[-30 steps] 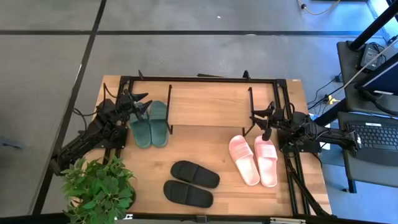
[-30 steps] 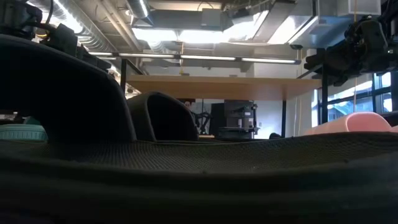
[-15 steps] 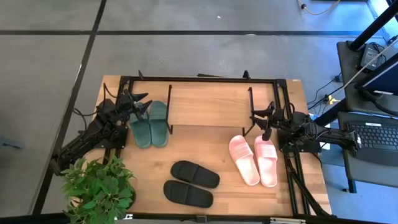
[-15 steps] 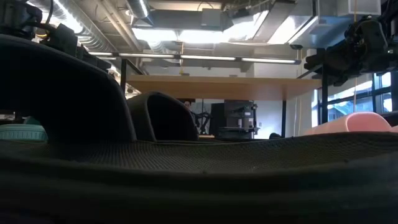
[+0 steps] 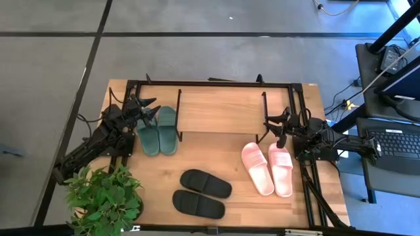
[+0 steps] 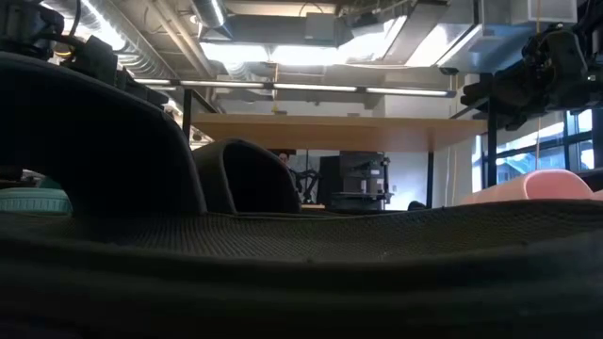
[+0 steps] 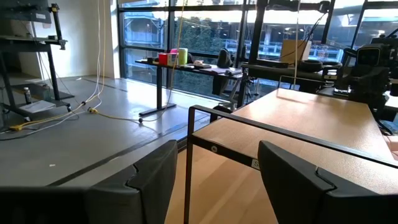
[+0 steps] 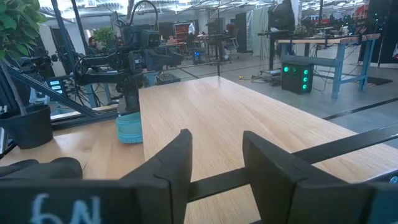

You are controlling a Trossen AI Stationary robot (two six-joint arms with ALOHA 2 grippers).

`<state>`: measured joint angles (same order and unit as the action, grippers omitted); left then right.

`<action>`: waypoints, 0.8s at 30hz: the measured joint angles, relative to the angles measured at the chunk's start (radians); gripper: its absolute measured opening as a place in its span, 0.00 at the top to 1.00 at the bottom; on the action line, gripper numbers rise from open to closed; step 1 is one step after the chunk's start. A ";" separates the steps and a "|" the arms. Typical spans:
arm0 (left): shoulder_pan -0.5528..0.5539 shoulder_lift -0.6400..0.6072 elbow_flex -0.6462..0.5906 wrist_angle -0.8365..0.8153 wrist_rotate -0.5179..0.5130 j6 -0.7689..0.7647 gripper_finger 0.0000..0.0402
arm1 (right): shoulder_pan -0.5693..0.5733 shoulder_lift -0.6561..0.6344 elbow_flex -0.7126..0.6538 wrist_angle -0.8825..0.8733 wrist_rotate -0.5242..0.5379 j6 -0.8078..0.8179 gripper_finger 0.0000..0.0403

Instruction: Pick and place slides into the shelf

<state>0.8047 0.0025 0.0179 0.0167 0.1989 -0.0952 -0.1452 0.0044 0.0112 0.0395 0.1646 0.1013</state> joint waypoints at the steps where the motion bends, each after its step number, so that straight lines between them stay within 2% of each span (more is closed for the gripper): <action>1: 0.000 0.000 0.000 0.000 0.000 0.000 0.46 | 0.000 0.000 0.000 0.000 0.000 0.000 0.65; 12: 0.000 0.000 0.000 0.000 0.000 0.000 0.46 | 0.000 0.000 0.000 0.001 0.000 0.004 0.65; 18: 0.000 0.000 0.000 0.000 0.000 0.000 0.46 | 0.000 0.000 0.000 0.007 0.003 0.131 0.65; 24: 0.000 0.000 0.000 0.000 0.000 0.000 0.46 | 0.000 0.000 0.000 0.006 0.002 0.091 0.65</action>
<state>0.8047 0.0025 0.0177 0.0168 0.1988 -0.0952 -0.1452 0.0044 0.0112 0.0460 0.1666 0.1921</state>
